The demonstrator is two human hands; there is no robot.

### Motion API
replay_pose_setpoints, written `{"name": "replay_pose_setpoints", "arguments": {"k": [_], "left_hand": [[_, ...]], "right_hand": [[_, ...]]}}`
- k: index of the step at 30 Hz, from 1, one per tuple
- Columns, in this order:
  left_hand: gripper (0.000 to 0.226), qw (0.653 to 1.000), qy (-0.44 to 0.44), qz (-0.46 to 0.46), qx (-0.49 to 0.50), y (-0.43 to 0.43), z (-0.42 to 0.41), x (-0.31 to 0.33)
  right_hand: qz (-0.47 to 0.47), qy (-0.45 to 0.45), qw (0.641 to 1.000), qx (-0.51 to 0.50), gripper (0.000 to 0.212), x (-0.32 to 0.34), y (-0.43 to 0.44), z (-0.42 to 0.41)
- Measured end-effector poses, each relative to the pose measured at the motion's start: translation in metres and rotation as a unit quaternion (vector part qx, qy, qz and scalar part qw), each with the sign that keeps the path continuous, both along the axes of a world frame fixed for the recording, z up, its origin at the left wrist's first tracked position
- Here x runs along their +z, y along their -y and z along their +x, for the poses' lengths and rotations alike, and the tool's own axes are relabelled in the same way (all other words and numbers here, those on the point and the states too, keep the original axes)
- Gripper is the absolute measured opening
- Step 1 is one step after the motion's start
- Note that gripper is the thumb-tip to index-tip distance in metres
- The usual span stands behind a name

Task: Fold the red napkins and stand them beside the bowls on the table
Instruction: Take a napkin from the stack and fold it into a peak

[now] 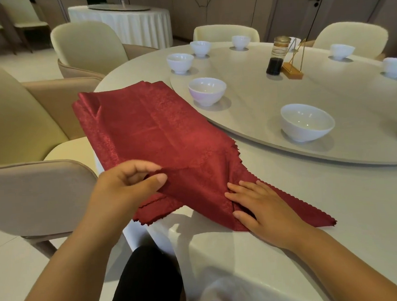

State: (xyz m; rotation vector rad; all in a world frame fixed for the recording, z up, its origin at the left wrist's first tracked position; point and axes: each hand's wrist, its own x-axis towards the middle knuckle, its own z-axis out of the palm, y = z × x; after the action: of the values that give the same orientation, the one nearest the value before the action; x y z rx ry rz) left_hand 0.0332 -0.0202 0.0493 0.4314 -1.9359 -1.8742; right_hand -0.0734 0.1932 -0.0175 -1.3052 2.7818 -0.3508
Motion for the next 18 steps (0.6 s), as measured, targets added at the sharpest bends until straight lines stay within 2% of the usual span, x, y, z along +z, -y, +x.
{"name": "replay_pose_setpoints", "arguments": {"k": [2,5,9,14,18], "left_hand": [[0.02,0.999,-0.03,-0.013,-0.022,-0.012,-0.01,0.01],[0.023,0.993,-0.065,-0.064,-0.073,-0.035,-0.029,0.024],[0.025,0.979,-0.092,-0.087,-0.162,-0.068,-0.053,0.038],[0.026,0.965,-0.059,-0.101,-0.236,-0.106,-0.077,0.029],[0.029,0.949,-0.041,-0.138,-0.281,-0.138,-0.089,0.007]], "right_hand": [[-0.018,0.02,1.0,0.014,0.083,-0.004,-0.004,-0.005],[-0.085,0.066,0.994,-0.008,0.061,0.004,-0.009,-0.007],[-0.082,0.051,0.994,-0.046,0.06,0.016,-0.03,-0.011],[-0.045,0.024,0.993,-0.103,0.074,0.006,-0.071,-0.016],[-0.069,0.034,0.982,-0.17,0.069,-0.009,-0.096,-0.019]]}}
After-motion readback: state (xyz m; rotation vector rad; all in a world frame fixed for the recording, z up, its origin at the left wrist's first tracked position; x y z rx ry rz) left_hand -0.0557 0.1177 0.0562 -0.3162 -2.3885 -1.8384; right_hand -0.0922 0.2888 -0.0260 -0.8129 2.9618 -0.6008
